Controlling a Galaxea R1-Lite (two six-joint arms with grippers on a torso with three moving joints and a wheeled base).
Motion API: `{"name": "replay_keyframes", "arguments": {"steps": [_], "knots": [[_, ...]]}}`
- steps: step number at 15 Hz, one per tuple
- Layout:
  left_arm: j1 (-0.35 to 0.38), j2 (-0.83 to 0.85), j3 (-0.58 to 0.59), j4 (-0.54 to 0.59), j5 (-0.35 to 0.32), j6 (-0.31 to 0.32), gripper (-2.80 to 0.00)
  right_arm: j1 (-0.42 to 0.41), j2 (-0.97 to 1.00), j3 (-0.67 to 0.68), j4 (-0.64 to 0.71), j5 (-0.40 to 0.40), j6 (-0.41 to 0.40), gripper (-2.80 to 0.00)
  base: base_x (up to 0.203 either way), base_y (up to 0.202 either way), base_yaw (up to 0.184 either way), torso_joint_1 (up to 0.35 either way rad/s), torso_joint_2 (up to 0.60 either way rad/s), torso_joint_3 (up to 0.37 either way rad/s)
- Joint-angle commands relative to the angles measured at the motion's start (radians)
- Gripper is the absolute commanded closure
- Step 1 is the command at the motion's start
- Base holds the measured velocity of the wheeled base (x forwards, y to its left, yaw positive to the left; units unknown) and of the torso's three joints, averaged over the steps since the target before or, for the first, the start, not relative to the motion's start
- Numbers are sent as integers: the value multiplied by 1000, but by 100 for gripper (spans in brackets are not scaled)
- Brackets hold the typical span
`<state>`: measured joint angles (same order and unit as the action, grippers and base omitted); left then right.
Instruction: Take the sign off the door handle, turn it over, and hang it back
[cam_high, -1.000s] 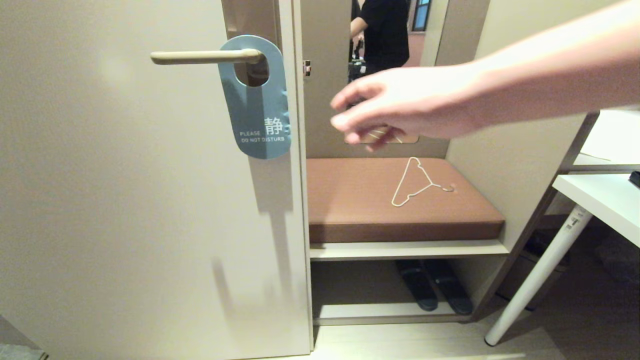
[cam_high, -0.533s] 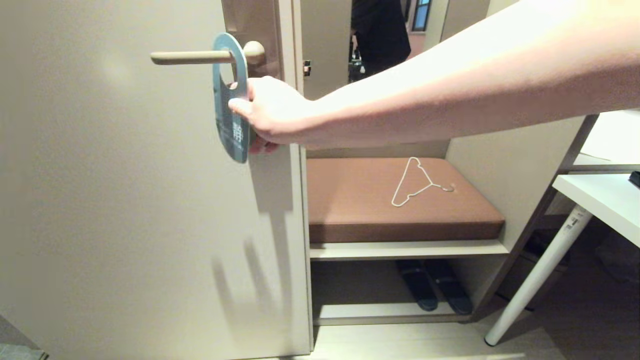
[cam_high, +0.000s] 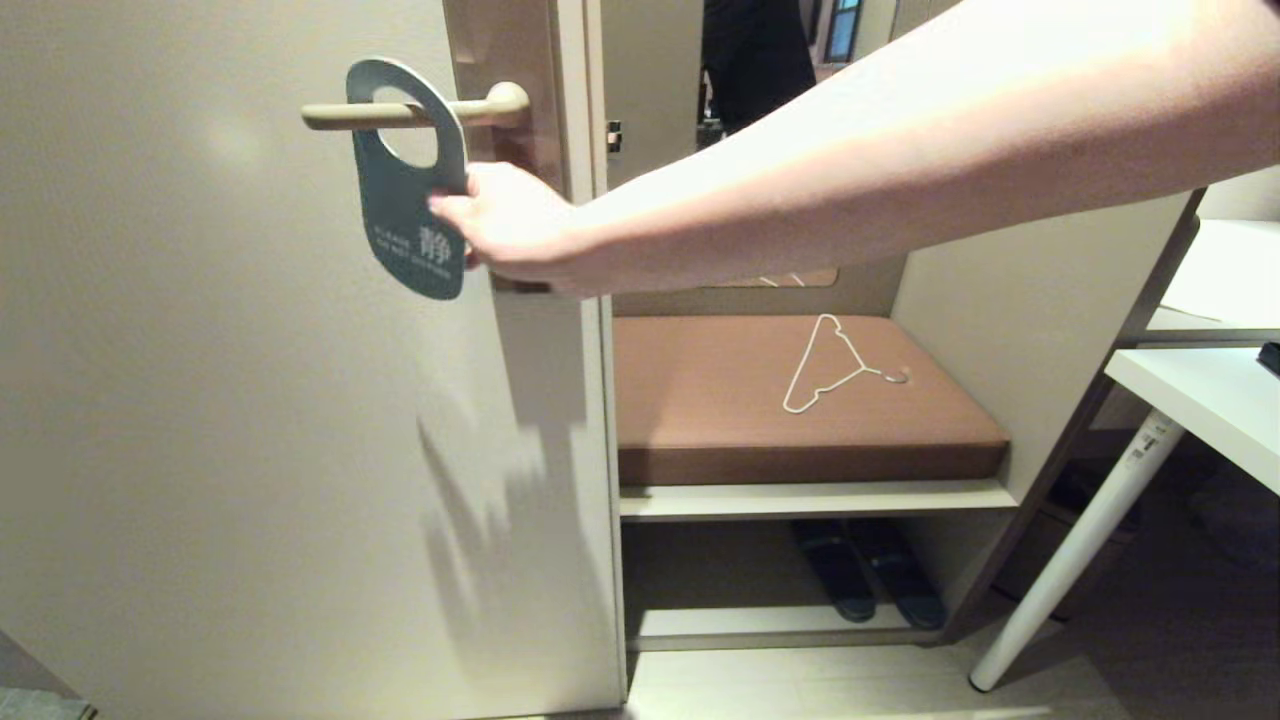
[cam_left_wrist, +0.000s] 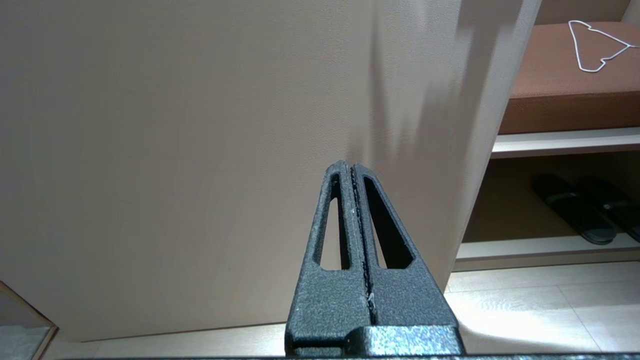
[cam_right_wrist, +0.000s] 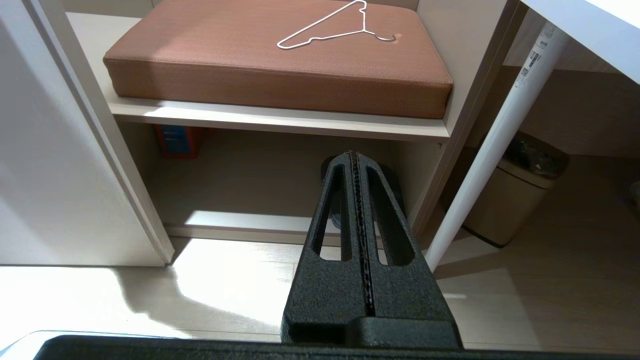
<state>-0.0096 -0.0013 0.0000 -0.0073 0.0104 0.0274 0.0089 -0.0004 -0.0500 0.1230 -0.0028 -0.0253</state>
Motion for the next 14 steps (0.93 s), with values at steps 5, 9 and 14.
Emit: {"name": "replay_keyframes", "arguments": {"steps": [5,9,14], "knots": [[-1,1,0,0,0,0,0,0,0,-1,1,-2,-1,0,0,0,0,0,0,0],[0,1,0,0,0,0,0,0,0,-1,0,-2,1,0,0,0,0,0,0,0],[0,1,0,0,0,0,0,0,0,-1,1,-2,1,0,0,0,0,0,0,0]]}}
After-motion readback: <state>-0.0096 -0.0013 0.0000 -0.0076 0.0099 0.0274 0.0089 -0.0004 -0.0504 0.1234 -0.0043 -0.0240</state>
